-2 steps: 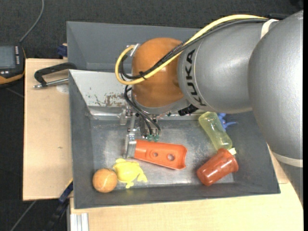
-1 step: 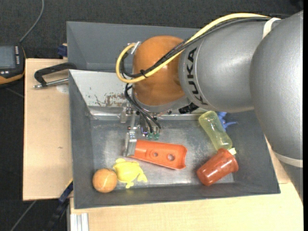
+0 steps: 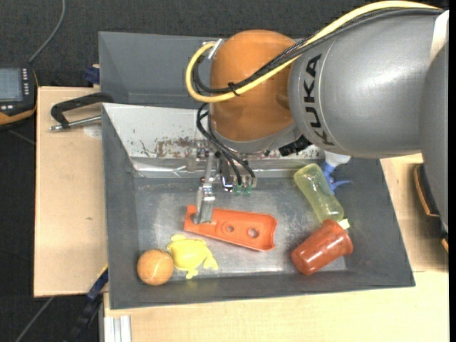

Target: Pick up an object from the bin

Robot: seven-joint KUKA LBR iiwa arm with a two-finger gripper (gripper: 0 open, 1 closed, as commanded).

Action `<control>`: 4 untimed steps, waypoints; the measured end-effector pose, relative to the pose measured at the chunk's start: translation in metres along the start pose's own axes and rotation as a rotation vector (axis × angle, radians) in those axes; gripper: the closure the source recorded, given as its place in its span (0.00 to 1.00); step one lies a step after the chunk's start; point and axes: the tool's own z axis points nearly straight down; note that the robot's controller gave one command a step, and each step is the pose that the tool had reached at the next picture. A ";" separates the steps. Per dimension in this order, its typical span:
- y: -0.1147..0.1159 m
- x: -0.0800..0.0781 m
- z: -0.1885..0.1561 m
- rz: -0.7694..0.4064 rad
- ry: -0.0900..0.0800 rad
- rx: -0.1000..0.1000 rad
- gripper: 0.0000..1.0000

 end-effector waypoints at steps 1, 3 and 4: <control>-0.019 0.014 0.012 -0.051 -0.020 -0.004 0.00; -0.074 0.022 0.106 0.075 -0.020 -0.007 1.00; -0.074 0.022 0.106 0.075 -0.020 -0.007 1.00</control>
Offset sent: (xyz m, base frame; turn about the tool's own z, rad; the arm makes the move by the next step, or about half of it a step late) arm -0.0350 -0.0289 -0.1108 -0.0127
